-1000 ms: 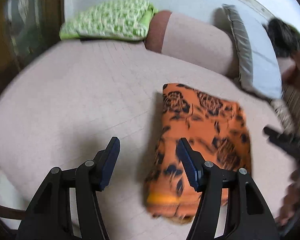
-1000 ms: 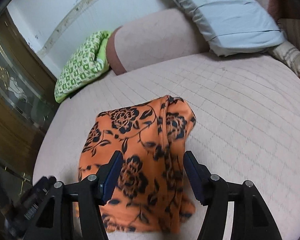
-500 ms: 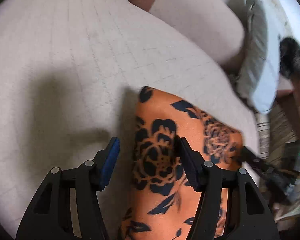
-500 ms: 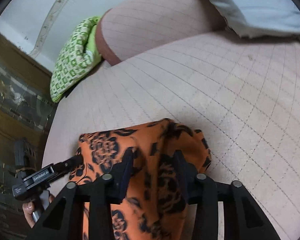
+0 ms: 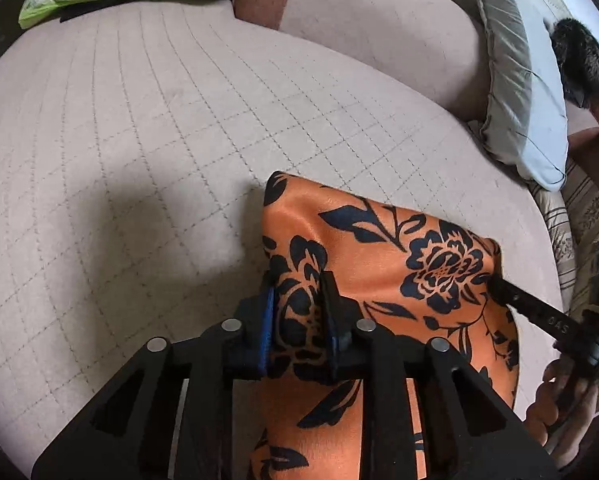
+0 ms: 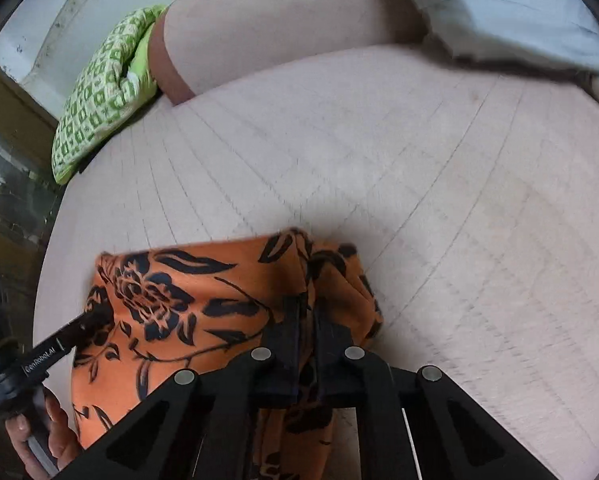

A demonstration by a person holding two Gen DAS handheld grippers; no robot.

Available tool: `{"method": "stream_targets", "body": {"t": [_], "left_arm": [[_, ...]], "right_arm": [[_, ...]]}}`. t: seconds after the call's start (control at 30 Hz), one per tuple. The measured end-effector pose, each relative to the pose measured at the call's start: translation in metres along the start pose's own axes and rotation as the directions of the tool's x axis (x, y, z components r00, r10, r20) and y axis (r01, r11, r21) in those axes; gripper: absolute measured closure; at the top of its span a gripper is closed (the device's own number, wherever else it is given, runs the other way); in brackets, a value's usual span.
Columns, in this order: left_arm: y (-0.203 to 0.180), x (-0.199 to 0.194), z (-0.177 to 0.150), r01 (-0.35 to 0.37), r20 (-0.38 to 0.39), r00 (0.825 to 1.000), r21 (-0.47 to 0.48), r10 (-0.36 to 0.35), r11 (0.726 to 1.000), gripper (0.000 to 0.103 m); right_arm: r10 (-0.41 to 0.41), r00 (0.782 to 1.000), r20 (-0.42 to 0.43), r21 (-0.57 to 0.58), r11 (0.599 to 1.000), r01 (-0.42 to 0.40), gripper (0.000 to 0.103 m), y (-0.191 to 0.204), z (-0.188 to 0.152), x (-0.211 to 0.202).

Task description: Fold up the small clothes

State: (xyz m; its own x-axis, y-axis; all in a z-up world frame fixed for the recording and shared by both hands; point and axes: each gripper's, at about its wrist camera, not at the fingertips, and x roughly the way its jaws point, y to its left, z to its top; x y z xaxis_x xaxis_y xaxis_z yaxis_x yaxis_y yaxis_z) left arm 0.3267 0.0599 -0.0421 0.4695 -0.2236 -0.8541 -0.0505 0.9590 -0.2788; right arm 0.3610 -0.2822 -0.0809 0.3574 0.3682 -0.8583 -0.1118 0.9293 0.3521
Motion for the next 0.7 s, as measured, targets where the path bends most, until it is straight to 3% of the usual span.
{"method": "stream_targets", "body": {"t": [0.1,0.17,0.2,0.27,0.3,0.33,0.47,0.53,0.7], "left_arm": [[-0.005,-0.027,-0.008,-0.004,0.035,0.999,0.017,0.004,1.0,0.074],[-0.006,-0.041,-0.021,-0.008,0.055,0.998,0.029,0.006,1.0,0.054],[-0.005,-0.048,-0.031,-0.019,0.069,0.997,0.024,0.018,1.0,0.05],[0.0,-0.056,-0.051,-0.041,0.08,0.996,0.0,0.04,0.999,0.047],[0.004,-0.059,-0.063,-0.039,0.076,0.996,-0.017,0.04,0.999,0.047],[0.01,-0.063,-0.075,-0.018,0.074,0.997,-0.039,0.021,0.999,0.047],[0.025,-0.085,-0.119,0.029,0.106,0.994,-0.086,-0.02,0.996,0.047],[0.021,-0.093,-0.134,0.017,0.131,0.991,-0.083,-0.006,0.996,0.047],[0.009,-0.079,-0.152,-0.036,0.109,0.993,-0.037,0.04,0.999,0.047]], "right_arm": [[0.019,0.998,0.058,-0.048,0.999,-0.017,0.097,0.014,-0.004,-0.033],[0.055,0.995,0.087,-0.054,0.997,-0.051,0.095,0.017,-0.012,-0.055],[0.086,0.992,0.095,-0.041,0.996,-0.082,0.093,0.016,-0.022,-0.067],[0.141,0.986,0.091,-0.023,0.99,-0.139,0.075,0.013,-0.045,-0.081],[0.157,0.984,0.08,-0.019,0.988,-0.155,0.058,0.014,-0.061,-0.084],[0.161,0.984,0.072,-0.017,0.987,-0.16,0.054,0.014,-0.074,-0.087],[0.187,0.981,0.046,-0.003,0.982,-0.187,0.054,0.017,-0.121,-0.092],[0.172,0.983,0.066,-0.009,0.985,-0.172,0.055,0.02,-0.137,-0.097],[0.127,0.987,0.1,-0.04,0.992,-0.124,0.058,0.027,-0.162,-0.102]]}}
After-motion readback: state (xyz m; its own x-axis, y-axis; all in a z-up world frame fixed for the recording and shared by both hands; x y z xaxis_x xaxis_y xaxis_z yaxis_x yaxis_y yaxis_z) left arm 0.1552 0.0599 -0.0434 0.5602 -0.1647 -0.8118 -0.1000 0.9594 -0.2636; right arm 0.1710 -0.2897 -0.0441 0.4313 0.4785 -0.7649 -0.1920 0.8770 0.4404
